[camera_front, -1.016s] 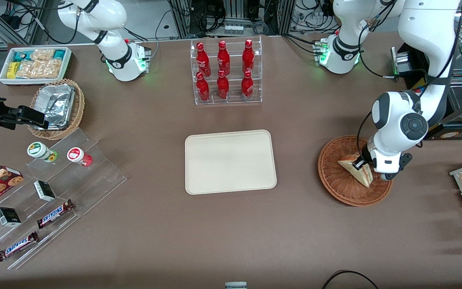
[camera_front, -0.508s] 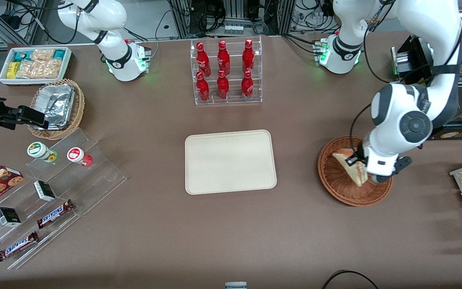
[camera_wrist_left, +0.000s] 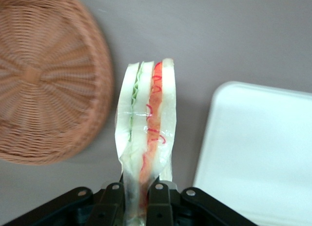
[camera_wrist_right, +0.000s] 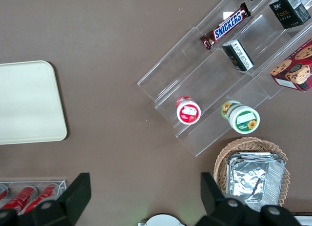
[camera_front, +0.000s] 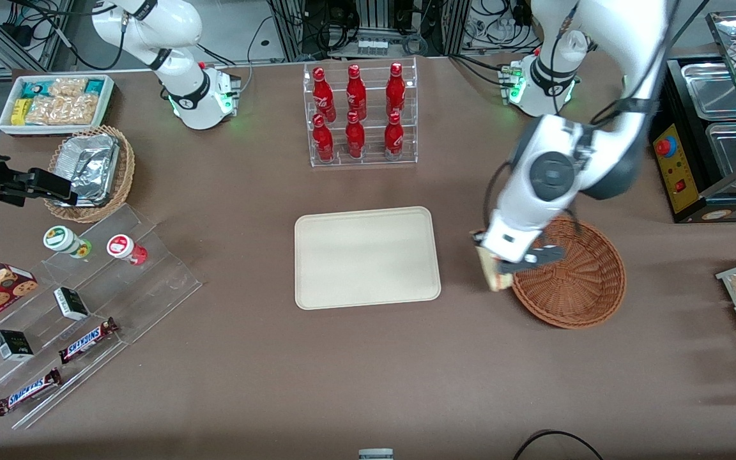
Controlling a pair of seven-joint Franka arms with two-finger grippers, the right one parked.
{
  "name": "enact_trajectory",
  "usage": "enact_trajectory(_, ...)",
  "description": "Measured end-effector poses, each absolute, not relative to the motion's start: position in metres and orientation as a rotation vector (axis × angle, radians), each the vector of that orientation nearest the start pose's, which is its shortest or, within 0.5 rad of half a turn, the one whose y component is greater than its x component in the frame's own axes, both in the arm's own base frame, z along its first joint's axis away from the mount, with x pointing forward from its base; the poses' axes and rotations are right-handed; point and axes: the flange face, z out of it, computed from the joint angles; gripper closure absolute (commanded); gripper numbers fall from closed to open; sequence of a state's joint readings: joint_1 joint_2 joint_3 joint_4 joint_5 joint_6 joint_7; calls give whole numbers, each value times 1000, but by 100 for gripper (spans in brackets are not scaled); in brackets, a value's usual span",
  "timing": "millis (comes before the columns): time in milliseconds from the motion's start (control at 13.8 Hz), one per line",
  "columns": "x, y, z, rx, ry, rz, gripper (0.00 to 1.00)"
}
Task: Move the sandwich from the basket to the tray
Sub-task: 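Carry the sandwich with the left gripper over the cream tray, then lower the sandwich onto the tray and open the left gripper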
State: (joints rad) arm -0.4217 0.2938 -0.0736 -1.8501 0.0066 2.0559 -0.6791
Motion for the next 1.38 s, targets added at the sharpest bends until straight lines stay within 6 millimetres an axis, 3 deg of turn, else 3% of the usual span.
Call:
enact_trajectory(218,528,-361,343,-3105,-122,132,100)
enact_trajectory(435,513,-436,319,-3112,-85,130,100)
enact_trajectory(653,505,-489,293,-3120,-72,126,100)
enact_trajectory(1016,516,-523,271,-3152,-66,118,100)
enact_trajectory(1379,519,-531,252,-3159,-119,153,100)
